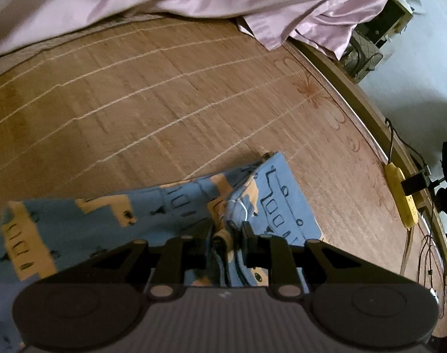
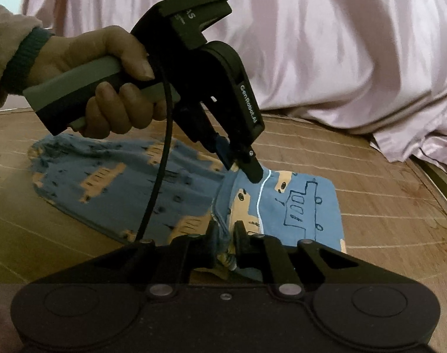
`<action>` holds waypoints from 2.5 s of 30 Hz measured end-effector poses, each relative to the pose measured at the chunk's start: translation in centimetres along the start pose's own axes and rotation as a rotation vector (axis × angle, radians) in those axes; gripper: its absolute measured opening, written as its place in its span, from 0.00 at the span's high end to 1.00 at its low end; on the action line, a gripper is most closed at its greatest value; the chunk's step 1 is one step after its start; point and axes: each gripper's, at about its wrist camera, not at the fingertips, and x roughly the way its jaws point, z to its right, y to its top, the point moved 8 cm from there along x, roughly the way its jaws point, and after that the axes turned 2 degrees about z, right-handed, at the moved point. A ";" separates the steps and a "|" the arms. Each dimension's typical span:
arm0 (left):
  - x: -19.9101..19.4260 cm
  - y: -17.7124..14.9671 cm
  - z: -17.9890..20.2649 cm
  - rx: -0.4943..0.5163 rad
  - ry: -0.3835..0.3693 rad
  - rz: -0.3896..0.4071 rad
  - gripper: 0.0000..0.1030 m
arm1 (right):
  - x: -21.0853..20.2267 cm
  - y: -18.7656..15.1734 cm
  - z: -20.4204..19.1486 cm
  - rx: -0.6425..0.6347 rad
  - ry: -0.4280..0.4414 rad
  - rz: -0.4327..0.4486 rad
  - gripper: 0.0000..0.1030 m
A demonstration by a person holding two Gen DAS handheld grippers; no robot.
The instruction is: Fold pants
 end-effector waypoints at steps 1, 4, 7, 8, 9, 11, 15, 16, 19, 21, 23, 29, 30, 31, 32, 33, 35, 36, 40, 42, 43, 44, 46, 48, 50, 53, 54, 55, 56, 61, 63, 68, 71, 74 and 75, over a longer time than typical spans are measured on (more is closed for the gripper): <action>-0.4 -0.2 -0.3 0.000 0.006 0.002 0.79 | 0.0 0.1 -0.4 -0.001 0.011 0.000 0.89; -1.5 -0.8 -1.4 -0.013 0.019 0.007 0.79 | 0.2 0.5 -1.9 0.002 0.041 -0.001 0.89; -2.7 -1.4 -2.9 -0.047 0.013 0.031 0.79 | 0.6 1.1 -3.4 0.014 0.072 0.008 0.89; -3.0 -1.6 -3.4 -0.056 0.006 0.040 0.79 | 0.7 1.2 -3.9 0.014 0.080 0.011 0.89; -3.4 -1.7 -3.9 -0.061 0.008 0.045 0.79 | 0.9 1.4 -4.5 0.015 0.089 0.012 0.89; -4.0 -2.0 -4.8 -0.066 0.012 0.052 0.79 | 1.2 1.8 -5.4 0.018 0.108 0.013 0.89; -5.4 -2.6 -6.7 -0.076 0.004 0.068 0.79 | 1.9 2.5 -7.2 0.017 0.147 0.013 0.89; -5.7 -2.8 -7.1 -0.084 -0.002 0.071 0.79 | 2.1 2.7 -7.6 0.020 0.157 0.011 0.89; -6.7 -3.3 -8.8 -0.102 -0.017 0.075 0.79 | 2.5 3.1 -8.9 0.014 0.187 0.012 0.89; -7.2 -3.9 -9.8 -0.109 -0.019 0.072 0.79 | 2.9 3.2 -10.0 0.005 0.212 0.009 0.89; -7.5 -4.5 -10.8 -0.116 -0.016 0.067 0.79 | 3.2 3.2 -10.7 0.000 0.230 0.006 0.89; -8.3 -5.8 -12.9 -0.135 -0.012 0.069 0.79 | 4.2 3.2 -12.6 0.005 0.282 -0.009 0.89; -8.4 -5.9 -13.2 -0.131 -0.006 0.066 0.79 | 4.3 3.2 -12.9 0.002 0.288 -0.011 0.89; -8.5 -6.0 -13.4 -0.130 0.001 0.064 0.79 | 4.5 3.2 -13.1 -0.004 0.292 -0.015 0.89; -8.5 -6.0 -13.7 -0.131 0.008 0.059 0.79 | 4.7 3.1 -13.4 -0.008 0.294 -0.024 0.89; -8.4 -6.1 -13.9 -0.131 0.012 0.053 0.79 | 5.0 2.9 -13.6 -0.010 0.294 -0.040 0.89; -7.8 -6.5 -14.4 -0.128 0.027 0.032 0.77 | 5.8 2.4 -13.9 -0.006 0.294 -0.079 0.85; -7.4 -6.7 -14.5 -0.118 0.048 0.020 0.74 | 6.2 2.1 -14.0 -0.001 0.300 -0.102 0.82; -7.3 -7.1 -14.6 -0.088 0.094 0.030 0.68 | 5.9 2.2 -14.0 0.008 0.325 -0.087 0.66; -8.1 -6.9 -14.4 -0.068 0.130 0.055 0.56 | 4.6 2.4 -12.9 -0.009 0.325 -0.071 0.54; -8.7 -6.9 -14.2 -0.051 0.151 0.084 0.50 | 3.8 2.4 -12.0 -0.028 0.314 -0.062 0.43; -9.4 -6.9 -14.0 -0.034 0.170 0.114 0.43 | 3.2 2.3 -10.9 -0.056 0.285 -0.052 0.36; -10.6 -7.0 -13.0 0.009 0.208 0.182 0.41 | 2.7 2.3 -7.8 -0.129 0.161 -0.039 0.33; -11.5 -7.5 -11.5 0.064 0.219 0.244 0.38 | 3.3 2.3 -4.3 -0.206 0.017 -0.042 0.30; -11.1 -8.3 -9.9 0.097 0.236 0.266 0.37 | 4.7 2.7 -1.6 -0.244 -0.099 -0.039 0.27; -9.5 -10.0 -8.1 0.149 0.288 0.244 0.37 | 7.3 3.4 0.8 -0.218 -0.159 -0.007 0.25; -9.0 -10.6 -7.8 0.169 0.314 0.234 0.37 | 8.2 3.5 1.1 -0.224 -0.163 -0.002 0.25; -8.5 -11.1 -7.7 0.187 0.350 0.218 0.37 | 9.1 3.5 1.2 -0.240 -0.172 -0.002 0.25; -8.3 -11.6 -7.8 0.200 0.384 0.202 0.37 | 9.9 3.1 1.3 -0.265 -0.181 -0.013 0.25; -8.7 -13.5 -9.1 0.206 0.441 0.217 0.23 | 11.7 1.6 2.6 -0.385 -0.292 -0.030 0.07; -9.1 -14.0 -9.9 0.168 0.427 0.214 0.22 | 11.6 1.9 2.7 -0.418 -0.326 -0.044 0.06; -10.6 -14.5 -11.6 0.016 0.375 0.217 0.23 | 7.9 3.7 0.4 -0.377 -0.293 0.043 0.05; -11.4 -15.4 -12.1 -0.030 0.370 0.238 0.20 | 7.3 2.5 -1.5 -0.353 -0.230 0.032 0.04; -11.0 -16.8 -12.6 0.034 0.447 0.211 0.21 | 8.5 0.1 -2.6 -0.367 -0.195 -0.027 0.09; -11.1 -17.0 -12.5 0.060 0.467 0.216 0.20 | 8.0 0.1 -2.7 -0.349 -0.199 -0.001 0.08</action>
